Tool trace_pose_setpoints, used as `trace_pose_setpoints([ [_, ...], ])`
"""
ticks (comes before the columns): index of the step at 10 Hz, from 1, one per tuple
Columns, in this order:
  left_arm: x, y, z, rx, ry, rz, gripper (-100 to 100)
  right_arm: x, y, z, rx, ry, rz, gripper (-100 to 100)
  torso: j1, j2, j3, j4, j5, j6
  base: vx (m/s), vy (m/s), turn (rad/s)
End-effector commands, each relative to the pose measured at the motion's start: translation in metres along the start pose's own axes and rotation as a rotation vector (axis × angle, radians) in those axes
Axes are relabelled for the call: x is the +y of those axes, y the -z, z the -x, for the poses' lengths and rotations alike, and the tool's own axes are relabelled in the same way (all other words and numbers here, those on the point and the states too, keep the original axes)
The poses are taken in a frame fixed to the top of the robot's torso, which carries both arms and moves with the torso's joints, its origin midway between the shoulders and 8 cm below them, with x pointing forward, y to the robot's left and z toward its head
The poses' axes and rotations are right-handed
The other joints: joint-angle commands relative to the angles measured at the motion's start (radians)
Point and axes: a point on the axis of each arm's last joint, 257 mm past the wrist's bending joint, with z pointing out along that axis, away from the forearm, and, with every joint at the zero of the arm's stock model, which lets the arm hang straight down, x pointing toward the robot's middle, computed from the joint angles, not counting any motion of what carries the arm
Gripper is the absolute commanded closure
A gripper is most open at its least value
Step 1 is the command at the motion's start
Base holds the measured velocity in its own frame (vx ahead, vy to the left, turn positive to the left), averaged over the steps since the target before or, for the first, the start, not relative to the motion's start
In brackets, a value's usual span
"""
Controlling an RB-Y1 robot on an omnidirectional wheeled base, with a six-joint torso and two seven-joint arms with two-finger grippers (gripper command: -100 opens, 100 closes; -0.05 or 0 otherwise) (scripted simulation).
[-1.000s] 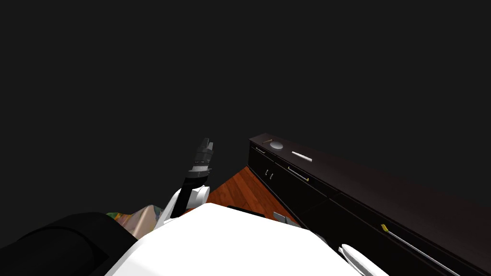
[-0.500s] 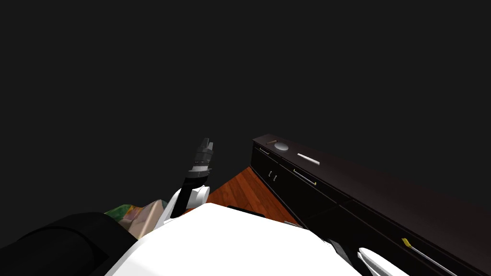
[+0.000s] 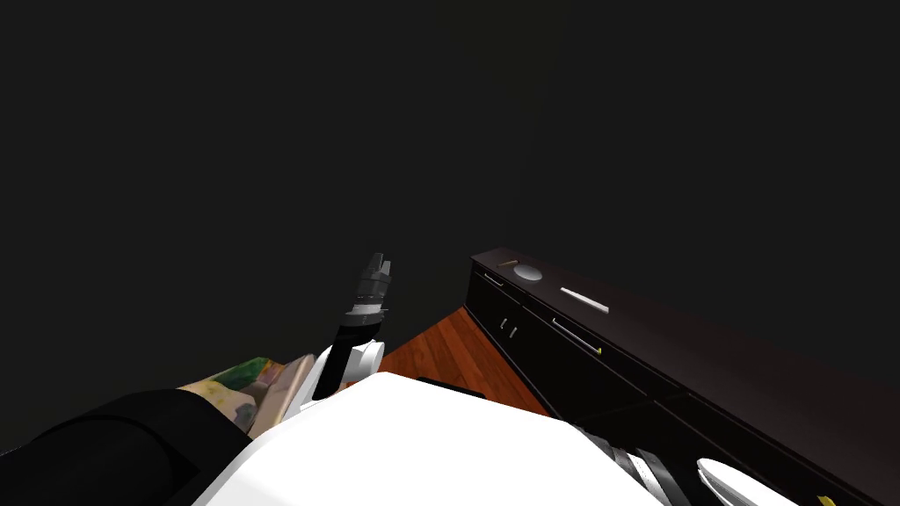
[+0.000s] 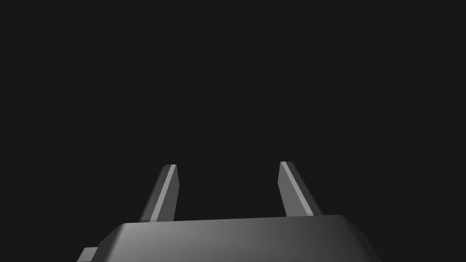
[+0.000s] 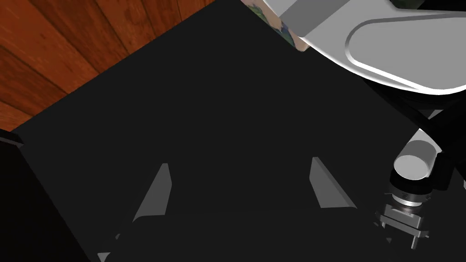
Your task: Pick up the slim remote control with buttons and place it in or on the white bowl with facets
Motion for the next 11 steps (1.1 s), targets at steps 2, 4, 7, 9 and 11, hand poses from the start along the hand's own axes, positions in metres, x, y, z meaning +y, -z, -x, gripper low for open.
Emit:
trace_pose_setpoints([
  [2, 0.0, 0.0, 0.0, 0.0, 0.0, 0.0, 0, -0.025, 0.035, -0.015, 0.081, -0.003, -0.076, -100, 0.0, -0.001, -0.001, 0.0, 0.0, -0.001, 0.038, 0.035, 0.162],
  [4, 0.0, 0.0, 0.0, 0.0, 0.0, 0.0, 0, -0.043, 0.063, -0.025, 0.138, -0.008, -0.139, -100, -0.001, 0.0, 0.0, 0.0, 0.0, 0.0, 0.026, 0.015, 0.114],
  [7, 0.0, 0.0, 0.0, 0.0, 0.0, 0.0, 0, -0.064, 0.107, -0.031, 0.22, -0.004, -0.225, -100, -0.002, 0.0, 0.0, 0.0, -0.001, 0.0, 0.04, 0.007, 0.108],
  [9, 0.0, 0.0, 0.0, 0.0, 0.0, 0.0, 0, -0.078, 0.143, -0.033, 0.283, 0.0, -0.295, -100, -0.002, -0.002, -0.001, -0.001, -0.001, 0.0, 0.074, -0.009, 0.173],
  [11, 0.0, 0.0, 0.0, 0.0, 0.0, 0.0, 0, -0.081, 0.153, -0.032, 0.299, 0.002, -0.314, -100, -0.003, -0.004, -0.002, -0.001, -0.001, 0.0, 0.055, -0.013, 0.06],
])
